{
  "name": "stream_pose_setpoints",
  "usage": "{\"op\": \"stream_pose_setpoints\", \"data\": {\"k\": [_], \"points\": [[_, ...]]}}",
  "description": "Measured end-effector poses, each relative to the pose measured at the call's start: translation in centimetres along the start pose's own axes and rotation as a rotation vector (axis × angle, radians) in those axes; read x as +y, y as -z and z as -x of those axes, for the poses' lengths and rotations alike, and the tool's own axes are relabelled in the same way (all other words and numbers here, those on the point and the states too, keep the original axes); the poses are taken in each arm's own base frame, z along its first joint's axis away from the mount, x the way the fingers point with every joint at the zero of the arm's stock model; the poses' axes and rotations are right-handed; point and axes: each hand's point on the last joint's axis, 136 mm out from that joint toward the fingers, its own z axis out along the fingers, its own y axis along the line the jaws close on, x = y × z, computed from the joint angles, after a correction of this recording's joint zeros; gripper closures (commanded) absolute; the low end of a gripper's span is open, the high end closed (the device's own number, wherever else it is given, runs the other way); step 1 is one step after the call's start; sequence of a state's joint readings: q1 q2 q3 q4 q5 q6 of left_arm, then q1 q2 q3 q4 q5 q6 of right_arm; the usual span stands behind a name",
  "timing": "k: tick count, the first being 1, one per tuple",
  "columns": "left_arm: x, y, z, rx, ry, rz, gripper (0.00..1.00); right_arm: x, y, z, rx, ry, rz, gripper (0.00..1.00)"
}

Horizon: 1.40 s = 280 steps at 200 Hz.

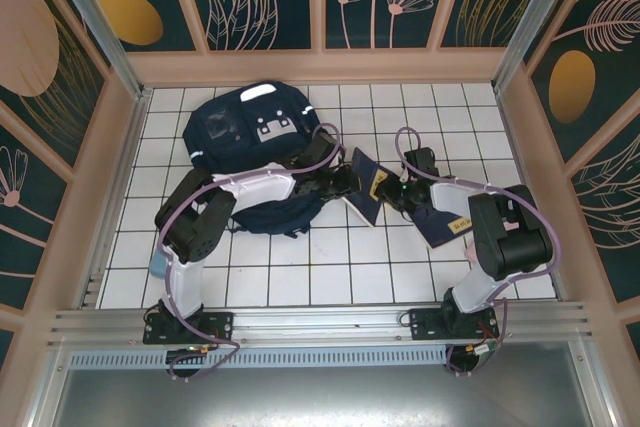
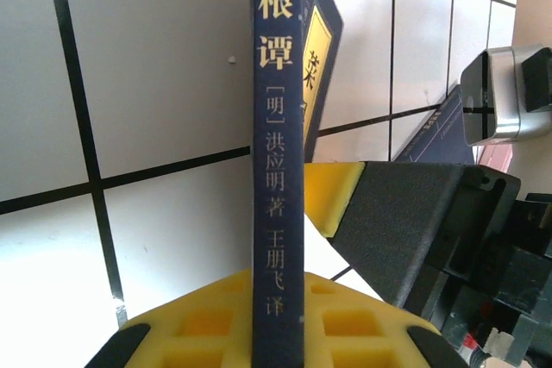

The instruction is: Pack books, pencil case, and school supplies into a backpack

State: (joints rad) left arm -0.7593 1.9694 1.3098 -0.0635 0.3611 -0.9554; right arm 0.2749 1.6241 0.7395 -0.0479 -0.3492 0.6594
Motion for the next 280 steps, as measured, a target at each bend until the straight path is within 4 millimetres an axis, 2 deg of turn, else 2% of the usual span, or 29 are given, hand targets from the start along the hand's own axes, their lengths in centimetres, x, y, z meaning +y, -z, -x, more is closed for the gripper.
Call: {"op": "stream_pose_setpoints", "data": {"k": [26,53,77,94,127,157,191,225,251,280], "points": [[-1.4,2.6,1.5,-0.068,-0.034,-0.024,1.00,0.9,1.4,0.2,-0.028,-0.008,0.028,0.39],[-2.7,7.4,4.5,-0.196,-0.050,-0.062,1.00,3.5,4.1,1.0,-0.094,-0.003,0.123,0.26],[-2.7,12.2,7.0,-0.329,-0.049,-0.076,1.00,6.7,6.5,1.4,-0.141,-0.008,0.270,0.18],[-2.5,15.4,8.5,-0.431,-0.045,-0.080,1.00,9.9,7.9,1.1,-0.151,0.006,0.390,0.13],[-1.7,19.6,9.6,-0.581,-0.037,-0.083,1.00,16.0,9.6,-0.7,-0.121,0.028,0.606,0.10],[-1.1,22.6,10.0,-0.686,-0.019,-0.109,1.00,20.5,9.8,-1.9,-0.053,-0.008,0.758,0.10],[-0.7,25.9,10.5,-0.791,0.016,-0.165,1.00,24.2,9.3,-2.1,0.008,-0.063,0.862,0.09],[-1.3,28.4,10.6,-0.864,0.054,-0.254,1.00,27.9,10.5,-2.0,0.035,-0.095,0.970,0.09],[-2.4,29.6,10.9,-0.900,0.083,-0.336,1.00,30.1,11.1,-1.4,0.041,-0.125,1.038,0.10],[-3.0,30.1,11.0,-0.911,0.123,-0.417,1.00,31.1,11.2,-1.3,0.043,-0.152,1.070,0.13]]}}
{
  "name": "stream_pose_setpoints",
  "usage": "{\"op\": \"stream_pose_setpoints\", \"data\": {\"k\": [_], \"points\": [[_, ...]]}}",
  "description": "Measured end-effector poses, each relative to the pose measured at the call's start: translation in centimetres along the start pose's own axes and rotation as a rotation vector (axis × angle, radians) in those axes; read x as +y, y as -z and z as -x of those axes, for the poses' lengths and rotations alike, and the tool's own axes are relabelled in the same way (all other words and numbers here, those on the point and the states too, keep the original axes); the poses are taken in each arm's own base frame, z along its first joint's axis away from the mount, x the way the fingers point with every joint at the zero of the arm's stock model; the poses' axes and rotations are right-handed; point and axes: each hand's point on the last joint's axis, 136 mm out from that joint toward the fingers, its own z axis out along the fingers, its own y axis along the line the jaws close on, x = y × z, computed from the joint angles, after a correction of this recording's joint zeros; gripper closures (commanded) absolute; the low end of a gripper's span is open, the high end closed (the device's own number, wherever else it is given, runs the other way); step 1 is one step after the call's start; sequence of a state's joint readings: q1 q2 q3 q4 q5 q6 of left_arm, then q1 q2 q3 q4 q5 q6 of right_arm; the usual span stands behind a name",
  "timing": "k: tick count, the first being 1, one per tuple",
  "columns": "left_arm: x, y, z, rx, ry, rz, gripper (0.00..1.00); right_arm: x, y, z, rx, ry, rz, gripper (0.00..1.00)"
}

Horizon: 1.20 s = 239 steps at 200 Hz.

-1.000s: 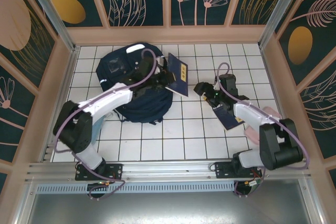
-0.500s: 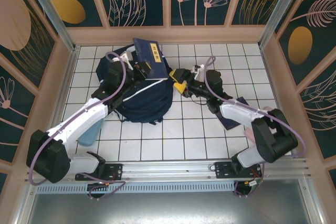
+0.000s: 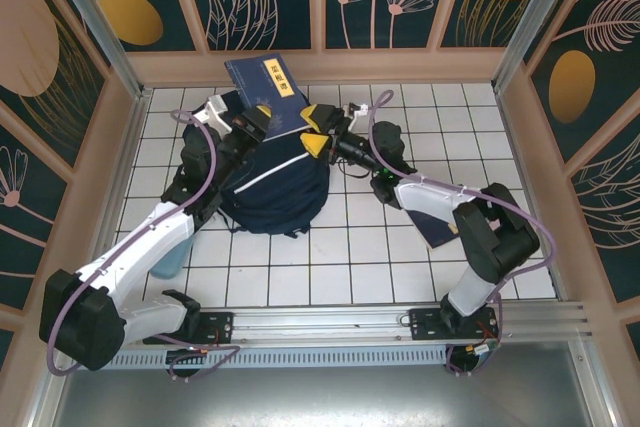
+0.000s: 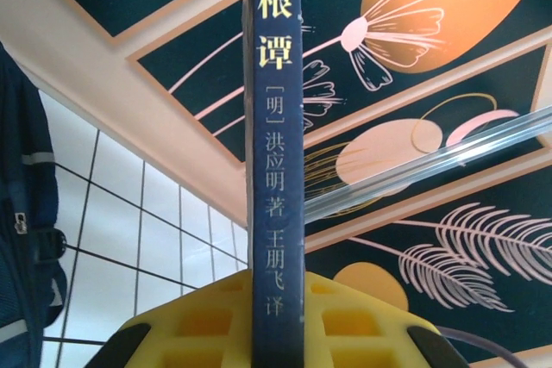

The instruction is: Pack books, pencil case, and school supplies into a backpack

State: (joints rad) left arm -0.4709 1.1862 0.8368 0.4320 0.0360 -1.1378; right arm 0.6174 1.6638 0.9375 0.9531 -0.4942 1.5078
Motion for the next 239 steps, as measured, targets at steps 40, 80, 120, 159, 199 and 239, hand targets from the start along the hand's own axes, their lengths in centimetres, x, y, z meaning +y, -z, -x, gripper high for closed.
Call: {"op": "stream_pose_setpoints", "data": {"k": [40,80,120,159,199,239], "points": [[-0.1,0.0,-0.1,-0.006,0.085,-0.039,1.00,0.8,-0.6,-0.3,-0.022,-0.025,0.040,0.16],[-0.1,-0.1,-0.3,-0.005,0.167,-0.070,1.00,2.4,-2.6,-1.9,-0.003,-0.014,0.094,0.22],[0.3,0.0,-0.7,0.002,0.219,-0.076,1.00,2.6,-3.7,-2.1,-0.051,0.000,0.128,0.37],[1.8,0.2,-1.3,0.010,0.275,-0.047,1.00,2.6,-3.8,-1.4,-0.131,0.006,0.131,0.58],[1.5,0.7,-0.8,-0.009,0.294,-0.054,1.00,1.6,-4.0,-2.1,-0.156,0.026,0.077,0.82],[1.6,0.9,-1.8,0.028,0.302,-0.051,0.72,1.8,-2.6,-2.4,-0.200,0.053,0.016,1.00]]}}
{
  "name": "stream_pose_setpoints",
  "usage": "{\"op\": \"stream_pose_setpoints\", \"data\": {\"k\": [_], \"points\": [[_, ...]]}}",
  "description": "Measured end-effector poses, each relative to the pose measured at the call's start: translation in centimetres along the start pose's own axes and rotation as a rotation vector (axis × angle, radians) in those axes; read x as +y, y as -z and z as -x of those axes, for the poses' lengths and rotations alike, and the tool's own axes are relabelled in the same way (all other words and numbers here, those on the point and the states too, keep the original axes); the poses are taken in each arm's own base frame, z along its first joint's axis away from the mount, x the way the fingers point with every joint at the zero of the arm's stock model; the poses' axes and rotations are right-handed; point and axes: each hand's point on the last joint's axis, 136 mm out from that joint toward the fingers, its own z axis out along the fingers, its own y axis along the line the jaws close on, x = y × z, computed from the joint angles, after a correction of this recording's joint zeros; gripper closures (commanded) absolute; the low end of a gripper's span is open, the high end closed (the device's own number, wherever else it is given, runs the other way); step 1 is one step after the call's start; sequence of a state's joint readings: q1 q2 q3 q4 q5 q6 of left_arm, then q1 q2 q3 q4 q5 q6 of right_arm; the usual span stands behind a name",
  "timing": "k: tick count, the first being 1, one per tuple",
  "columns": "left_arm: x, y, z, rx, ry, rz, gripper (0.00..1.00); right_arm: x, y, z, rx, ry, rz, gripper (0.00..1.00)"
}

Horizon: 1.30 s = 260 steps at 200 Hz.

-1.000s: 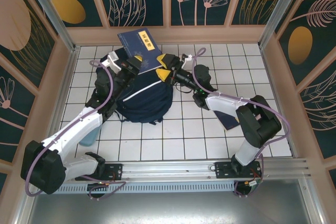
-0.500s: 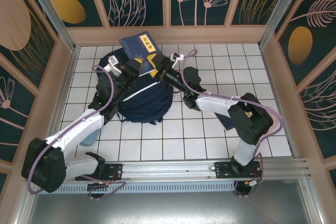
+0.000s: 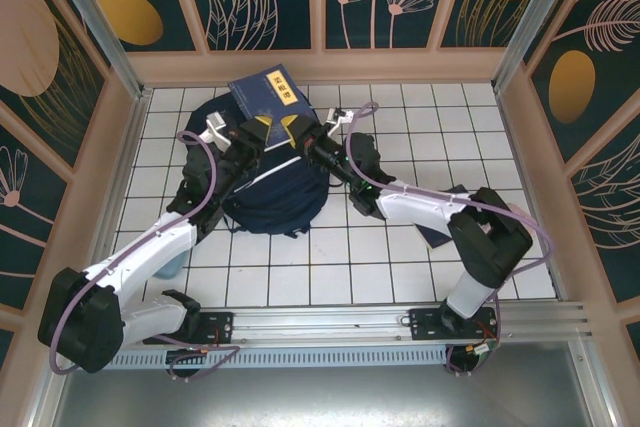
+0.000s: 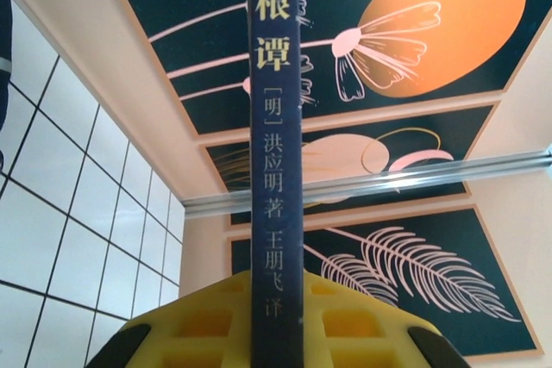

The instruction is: Pack books, pencil case, and school supplies into a backpack

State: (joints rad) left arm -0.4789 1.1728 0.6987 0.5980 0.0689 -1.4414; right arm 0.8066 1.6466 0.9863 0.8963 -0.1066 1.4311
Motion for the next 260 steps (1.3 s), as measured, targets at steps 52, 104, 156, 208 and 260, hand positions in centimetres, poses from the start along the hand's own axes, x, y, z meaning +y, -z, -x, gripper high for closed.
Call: {"op": "stream_pose_setpoints", "data": {"k": [52,104,156,208,260], "points": [[2.7,0.2,0.5,-0.018,-0.081,0.104,0.09,-1.1,2.5,1.2,-0.049,0.150,-0.177,1.00],[8.1,0.5,-0.4,0.091,-0.378,0.348,0.03,-1.0,6.9,5.5,-0.138,0.360,-0.365,1.00],[11.6,-0.7,-1.5,0.322,-0.699,0.537,0.06,-1.6,11.6,11.0,-0.239,0.450,-0.509,1.00],[14.9,0.3,-3.0,0.555,-0.921,0.703,0.12,-6.0,15.3,13.2,-0.268,0.424,-0.666,1.00],[18.0,0.1,-5.6,0.809,-1.130,0.834,0.16,-6.9,16.3,13.9,-0.268,0.398,-0.706,1.00]]}}
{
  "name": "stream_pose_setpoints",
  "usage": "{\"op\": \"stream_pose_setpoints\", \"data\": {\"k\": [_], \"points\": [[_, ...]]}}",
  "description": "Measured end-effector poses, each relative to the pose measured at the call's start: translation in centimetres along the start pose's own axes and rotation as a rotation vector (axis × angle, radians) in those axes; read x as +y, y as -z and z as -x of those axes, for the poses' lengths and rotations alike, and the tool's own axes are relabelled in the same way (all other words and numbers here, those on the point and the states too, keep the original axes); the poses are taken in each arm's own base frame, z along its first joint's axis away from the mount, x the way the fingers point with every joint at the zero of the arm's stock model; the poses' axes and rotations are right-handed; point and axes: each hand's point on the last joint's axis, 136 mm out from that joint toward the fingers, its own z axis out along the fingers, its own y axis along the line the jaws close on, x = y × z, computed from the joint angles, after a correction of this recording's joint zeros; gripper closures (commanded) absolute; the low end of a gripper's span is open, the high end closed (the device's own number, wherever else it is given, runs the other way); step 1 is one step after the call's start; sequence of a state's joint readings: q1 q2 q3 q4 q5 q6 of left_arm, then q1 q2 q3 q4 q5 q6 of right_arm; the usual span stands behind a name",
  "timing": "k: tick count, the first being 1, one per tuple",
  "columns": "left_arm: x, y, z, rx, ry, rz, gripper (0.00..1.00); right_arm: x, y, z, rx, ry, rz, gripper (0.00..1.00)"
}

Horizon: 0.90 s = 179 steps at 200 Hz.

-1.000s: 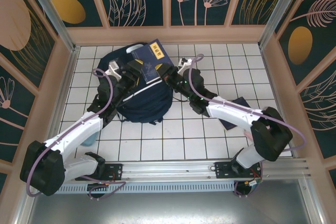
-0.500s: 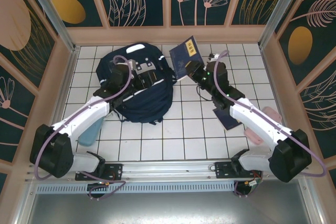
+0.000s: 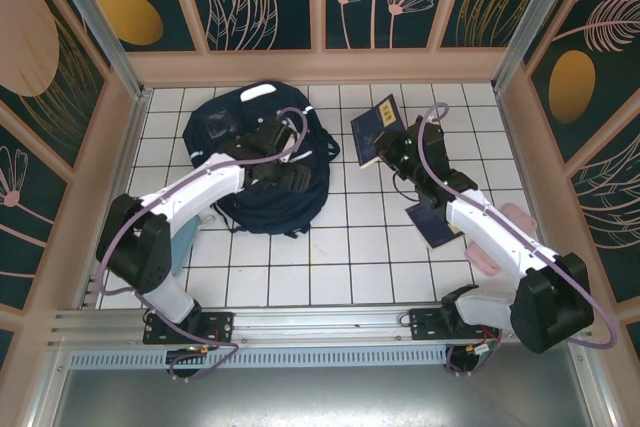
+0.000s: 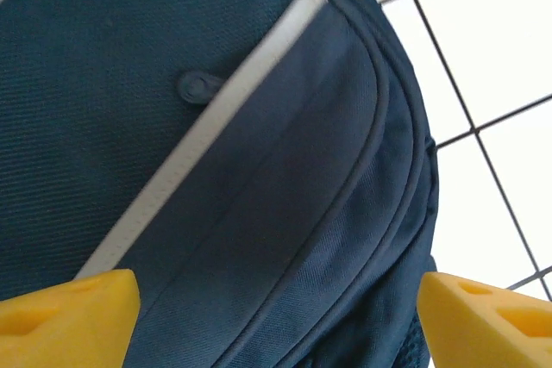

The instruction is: Pack books, pencil case, and school supplies into a backpack

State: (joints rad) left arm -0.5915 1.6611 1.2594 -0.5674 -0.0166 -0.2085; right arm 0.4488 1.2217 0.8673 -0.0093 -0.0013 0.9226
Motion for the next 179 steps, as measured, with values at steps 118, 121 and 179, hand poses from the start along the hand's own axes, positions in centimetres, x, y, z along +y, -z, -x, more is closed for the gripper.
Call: {"op": "stream_pose_setpoints", "data": {"k": [118,121,179], "points": [[2.1,-4.7,-1.4,0.166,-0.097,0.157,0.45,-0.1,0.0,-0.1,0.010,-0.032,-0.002,1.00],[2.2,-4.7,-1.3,0.163,-0.097,0.163,0.47,-0.1,0.0,-0.1,0.013,-0.032,0.000,1.00],[3.0,-4.1,-0.1,0.117,-0.114,0.250,0.90,0.1,0.0,-0.5,0.034,-0.033,0.012,1.00]]}}
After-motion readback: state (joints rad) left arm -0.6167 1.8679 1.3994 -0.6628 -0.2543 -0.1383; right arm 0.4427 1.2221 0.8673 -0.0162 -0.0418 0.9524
